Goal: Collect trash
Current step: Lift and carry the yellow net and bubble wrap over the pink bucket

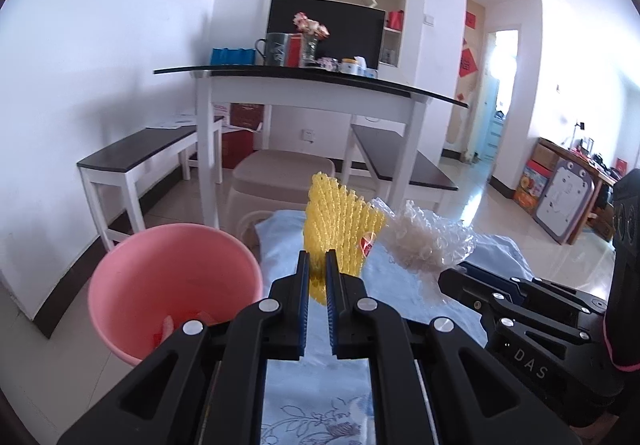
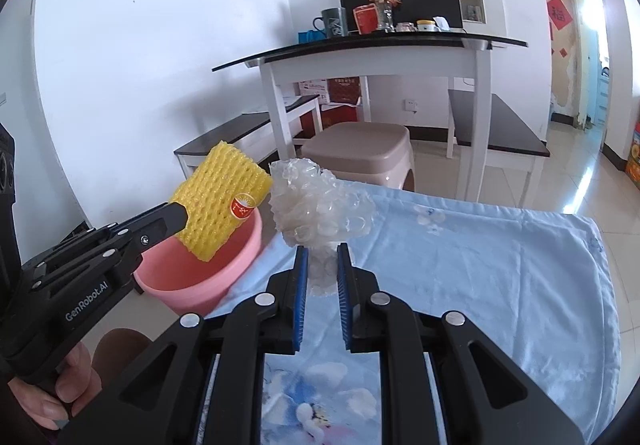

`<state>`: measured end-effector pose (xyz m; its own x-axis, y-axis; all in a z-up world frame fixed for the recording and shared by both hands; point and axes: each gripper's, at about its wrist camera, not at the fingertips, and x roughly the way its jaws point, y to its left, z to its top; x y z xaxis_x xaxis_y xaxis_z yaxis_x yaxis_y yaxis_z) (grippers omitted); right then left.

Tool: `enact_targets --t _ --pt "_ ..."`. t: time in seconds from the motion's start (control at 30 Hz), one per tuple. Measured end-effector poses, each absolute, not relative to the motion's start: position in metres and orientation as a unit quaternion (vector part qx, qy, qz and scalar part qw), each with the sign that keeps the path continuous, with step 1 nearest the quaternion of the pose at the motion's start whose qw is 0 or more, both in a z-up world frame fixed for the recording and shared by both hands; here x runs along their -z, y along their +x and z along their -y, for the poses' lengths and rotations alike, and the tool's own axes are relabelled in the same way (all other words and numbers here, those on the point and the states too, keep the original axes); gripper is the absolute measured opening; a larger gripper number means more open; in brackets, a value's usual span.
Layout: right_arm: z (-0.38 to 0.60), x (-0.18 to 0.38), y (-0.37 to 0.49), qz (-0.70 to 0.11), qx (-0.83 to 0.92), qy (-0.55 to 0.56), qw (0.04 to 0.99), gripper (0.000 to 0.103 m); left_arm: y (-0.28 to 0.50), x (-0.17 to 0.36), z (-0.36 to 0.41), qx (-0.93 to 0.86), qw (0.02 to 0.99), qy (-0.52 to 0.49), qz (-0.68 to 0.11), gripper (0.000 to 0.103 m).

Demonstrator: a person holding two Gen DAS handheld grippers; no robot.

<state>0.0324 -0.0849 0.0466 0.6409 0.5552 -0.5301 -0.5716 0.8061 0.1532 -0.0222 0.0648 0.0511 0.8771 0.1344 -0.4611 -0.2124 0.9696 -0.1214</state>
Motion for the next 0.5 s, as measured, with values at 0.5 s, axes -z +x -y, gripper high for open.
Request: enact_targets --t 0.5 --pt "0.043 -0.055 0.032 -0.278 -0.345 -0.023 0.896 0.015 -0.038 -0.055 -0.102 -0.149 0.958 -0.104 -0.222 0.007"
